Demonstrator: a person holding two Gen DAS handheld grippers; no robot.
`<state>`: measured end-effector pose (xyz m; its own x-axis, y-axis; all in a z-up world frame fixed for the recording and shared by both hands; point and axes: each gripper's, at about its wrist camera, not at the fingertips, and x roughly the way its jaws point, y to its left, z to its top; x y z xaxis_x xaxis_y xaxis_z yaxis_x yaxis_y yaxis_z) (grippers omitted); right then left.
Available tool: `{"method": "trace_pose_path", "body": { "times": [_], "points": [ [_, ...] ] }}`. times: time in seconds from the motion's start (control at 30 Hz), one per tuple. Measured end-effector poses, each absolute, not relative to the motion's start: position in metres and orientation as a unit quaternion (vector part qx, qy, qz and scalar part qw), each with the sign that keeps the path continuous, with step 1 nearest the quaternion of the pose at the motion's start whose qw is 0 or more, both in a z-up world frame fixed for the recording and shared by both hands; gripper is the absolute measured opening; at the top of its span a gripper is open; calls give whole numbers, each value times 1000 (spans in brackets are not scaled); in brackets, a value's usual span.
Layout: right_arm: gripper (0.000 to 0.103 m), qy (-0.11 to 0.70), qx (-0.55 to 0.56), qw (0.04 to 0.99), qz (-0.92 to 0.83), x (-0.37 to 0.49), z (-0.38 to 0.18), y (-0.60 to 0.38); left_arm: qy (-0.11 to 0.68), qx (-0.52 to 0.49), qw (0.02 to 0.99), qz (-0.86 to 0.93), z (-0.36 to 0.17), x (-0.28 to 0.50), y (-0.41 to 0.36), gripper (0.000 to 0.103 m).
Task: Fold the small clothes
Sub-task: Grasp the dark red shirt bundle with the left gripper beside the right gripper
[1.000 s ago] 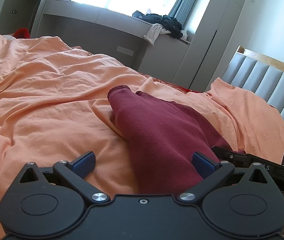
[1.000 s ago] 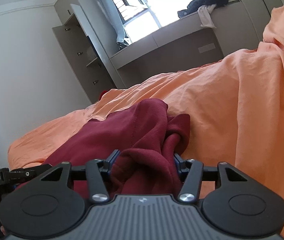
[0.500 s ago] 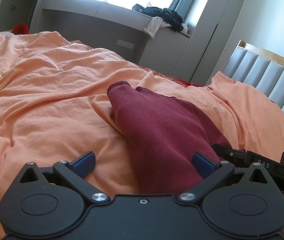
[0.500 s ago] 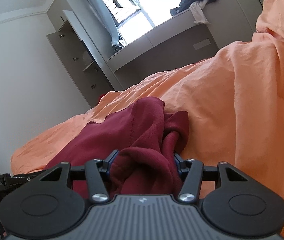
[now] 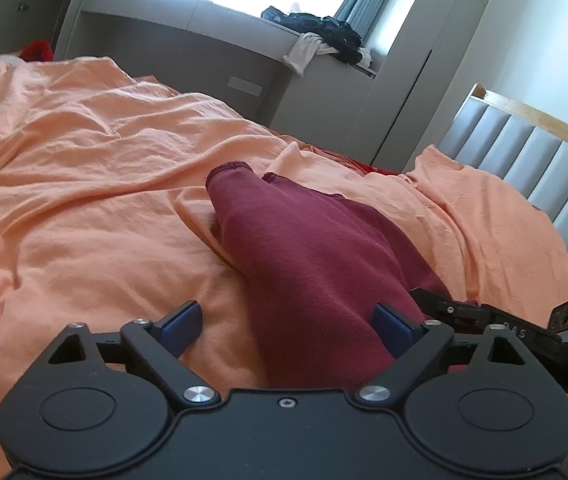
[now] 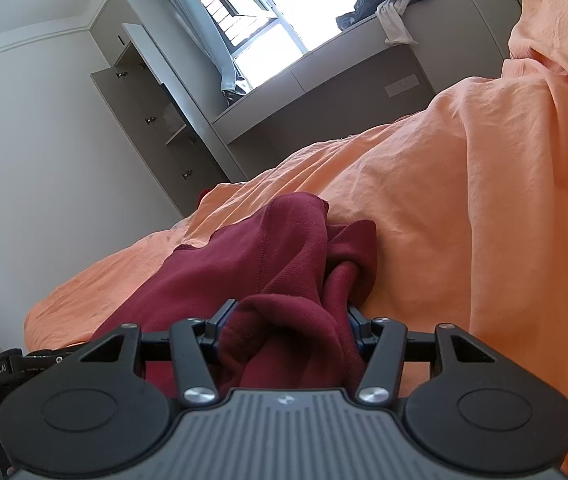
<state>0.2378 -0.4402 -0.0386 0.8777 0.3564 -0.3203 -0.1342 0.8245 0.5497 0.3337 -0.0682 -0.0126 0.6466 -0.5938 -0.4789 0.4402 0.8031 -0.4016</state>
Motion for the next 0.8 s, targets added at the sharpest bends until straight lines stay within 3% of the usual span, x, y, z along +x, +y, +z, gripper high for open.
{"method": "trace_pose_path", "body": {
  "times": [0.4,0.53,0.8],
  "points": [
    [53,208,273,930,129,237,-39,-439,318,-132,889,-303,-8,333,-77,61],
    [46,202,269,934,124,234,-37,-435,314,-123,892,-300,-4,331,-81,49],
    [33,187,260,941,107,229,-31,-428,305,-108,898,-298,4,326,-84,36]
  ]
}}
